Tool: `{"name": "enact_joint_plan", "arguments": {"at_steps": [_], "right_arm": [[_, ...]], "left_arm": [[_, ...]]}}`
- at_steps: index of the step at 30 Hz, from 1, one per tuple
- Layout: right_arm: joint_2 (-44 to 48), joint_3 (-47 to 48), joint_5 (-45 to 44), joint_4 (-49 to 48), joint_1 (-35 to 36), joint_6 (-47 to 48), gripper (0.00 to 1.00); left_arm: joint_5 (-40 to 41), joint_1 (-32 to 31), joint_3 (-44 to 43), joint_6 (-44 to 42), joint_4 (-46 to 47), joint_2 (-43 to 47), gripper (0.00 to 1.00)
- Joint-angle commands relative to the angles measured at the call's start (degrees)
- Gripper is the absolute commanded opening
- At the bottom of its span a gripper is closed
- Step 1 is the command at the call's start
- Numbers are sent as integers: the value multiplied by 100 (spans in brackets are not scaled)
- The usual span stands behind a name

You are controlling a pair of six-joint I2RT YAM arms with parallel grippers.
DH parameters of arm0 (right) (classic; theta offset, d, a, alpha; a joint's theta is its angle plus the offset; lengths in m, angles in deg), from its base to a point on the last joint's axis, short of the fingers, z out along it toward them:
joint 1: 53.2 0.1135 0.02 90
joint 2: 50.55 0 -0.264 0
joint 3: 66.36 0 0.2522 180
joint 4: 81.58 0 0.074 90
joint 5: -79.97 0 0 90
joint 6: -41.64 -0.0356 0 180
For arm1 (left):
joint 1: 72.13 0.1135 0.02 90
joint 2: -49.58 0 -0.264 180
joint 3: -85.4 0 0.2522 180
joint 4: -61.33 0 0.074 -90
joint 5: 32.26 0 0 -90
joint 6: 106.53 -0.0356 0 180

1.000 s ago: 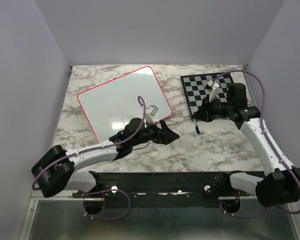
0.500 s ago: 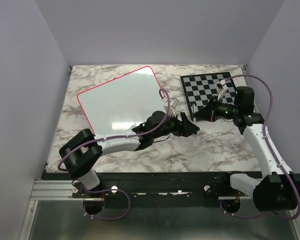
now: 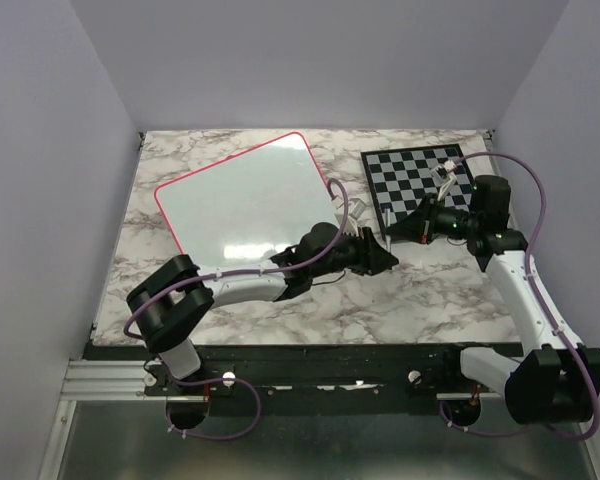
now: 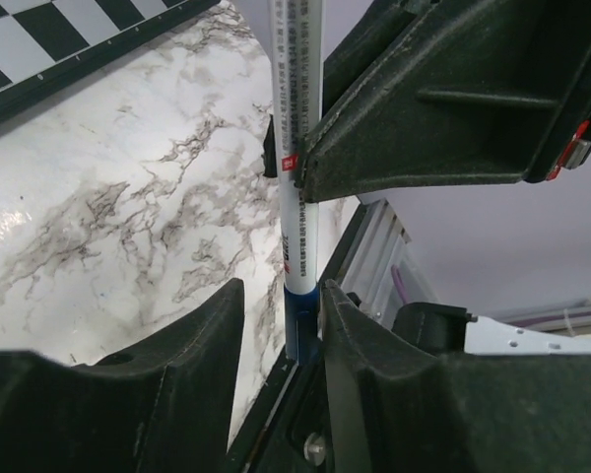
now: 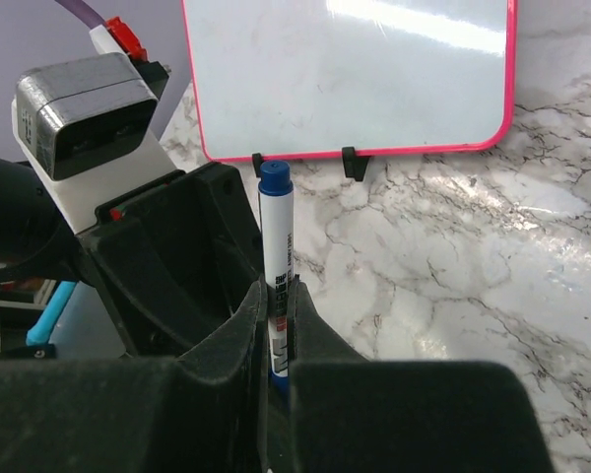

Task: Write a sentence on the whiteboard
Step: Pass from the right arm to the left

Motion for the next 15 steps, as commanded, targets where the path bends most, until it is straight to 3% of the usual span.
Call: {"name": "enact_joint_plan", "arguments": {"at_steps": [1,6,9,10,11,13,15], "right_arm": [[163,-126,274,-279,-36,-189,8],[233,-205,353,-332,-36,-145,10],[365,-144,397,-79,-36,344,39],[400,-83,405,114,-36,661,63],[452,153,345,360,-36,1012,75],[470,417,248,1238,-36,2285,90],[436,796,256,2175,-36,3669,91]], "left_arm": [[-311,-36,-69,-27,427,-108,39],[-408,-1,9,-202,462,-3,8],[-662,113,54,-658,156,198,0],[-750,148,54,-860,-333,373,0],[-916,183,36,-1175,-686,488,0],[-1066,271,10,-2238,-1842,882,0],[-1469,350,-25,-2994,-2584,1156,0]]}}
